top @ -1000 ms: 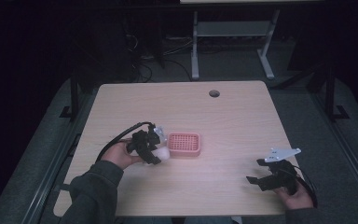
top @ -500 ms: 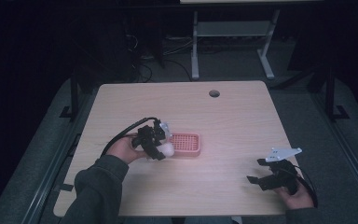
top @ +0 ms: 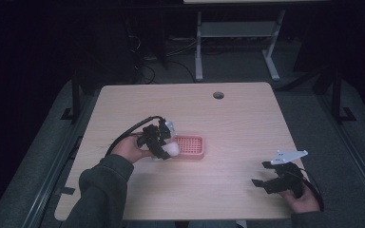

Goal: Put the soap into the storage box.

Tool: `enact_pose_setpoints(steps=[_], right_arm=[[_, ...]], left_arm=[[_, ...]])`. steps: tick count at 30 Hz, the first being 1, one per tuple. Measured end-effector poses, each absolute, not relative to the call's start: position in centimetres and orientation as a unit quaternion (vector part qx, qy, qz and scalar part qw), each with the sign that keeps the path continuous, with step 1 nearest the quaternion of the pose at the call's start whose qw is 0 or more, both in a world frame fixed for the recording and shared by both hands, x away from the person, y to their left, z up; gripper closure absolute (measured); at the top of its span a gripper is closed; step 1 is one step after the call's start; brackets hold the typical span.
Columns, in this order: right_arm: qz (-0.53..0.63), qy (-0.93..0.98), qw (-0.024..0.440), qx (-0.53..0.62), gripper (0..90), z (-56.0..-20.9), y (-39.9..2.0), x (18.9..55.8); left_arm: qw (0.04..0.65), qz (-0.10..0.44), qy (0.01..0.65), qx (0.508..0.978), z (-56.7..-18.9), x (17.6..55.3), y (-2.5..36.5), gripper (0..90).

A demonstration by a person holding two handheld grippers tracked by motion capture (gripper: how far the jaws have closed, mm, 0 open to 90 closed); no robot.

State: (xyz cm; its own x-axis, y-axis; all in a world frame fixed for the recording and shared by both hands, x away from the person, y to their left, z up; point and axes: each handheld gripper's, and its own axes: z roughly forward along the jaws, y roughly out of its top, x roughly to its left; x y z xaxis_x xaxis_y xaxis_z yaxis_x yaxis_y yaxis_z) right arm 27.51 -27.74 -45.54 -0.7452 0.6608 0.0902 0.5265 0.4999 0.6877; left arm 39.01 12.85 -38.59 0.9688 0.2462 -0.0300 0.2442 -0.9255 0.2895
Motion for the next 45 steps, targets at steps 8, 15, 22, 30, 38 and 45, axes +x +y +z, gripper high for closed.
enact_pose_setpoints(steps=[8, 15, 22, 30, 38, 45], right_arm=[[0.364, 0.861, 0.093, 0.343, 17.5, -45.5, -27.7, 27.5], [0.366, 0.860, 0.092, 0.344, 17.5, -45.5, -27.8, 27.5], [0.367, 0.859, 0.092, 0.343, 17.6, -45.4, -27.7, 27.5], [0.368, 0.859, 0.091, 0.345, 17.6, -45.4, -27.8, 27.5], [0.369, 0.859, 0.091, 0.345, 17.5, -45.4, -27.8, 27.5], [0.370, 0.858, 0.091, 0.345, 17.6, -45.4, -27.9, 27.5]], left_arm=[[0.147, 0.007, 0.118, 0.982, -38.1, 39.3, 12.0, 50.0], [0.147, 0.010, 0.112, 0.983, -37.9, 39.7, 11.2, 50.0], [0.148, 0.012, 0.109, 0.983, -37.7, 40.1, 10.5, 50.0], [0.153, 0.013, 0.103, 0.983, -37.4, 40.7, 9.6, 49.9], [0.150, 0.009, 0.097, 0.984, -37.5, 41.4, 8.6, 50.0], [0.149, 0.006, 0.096, 0.984, -37.9, 41.8, 7.9, 50.0]])
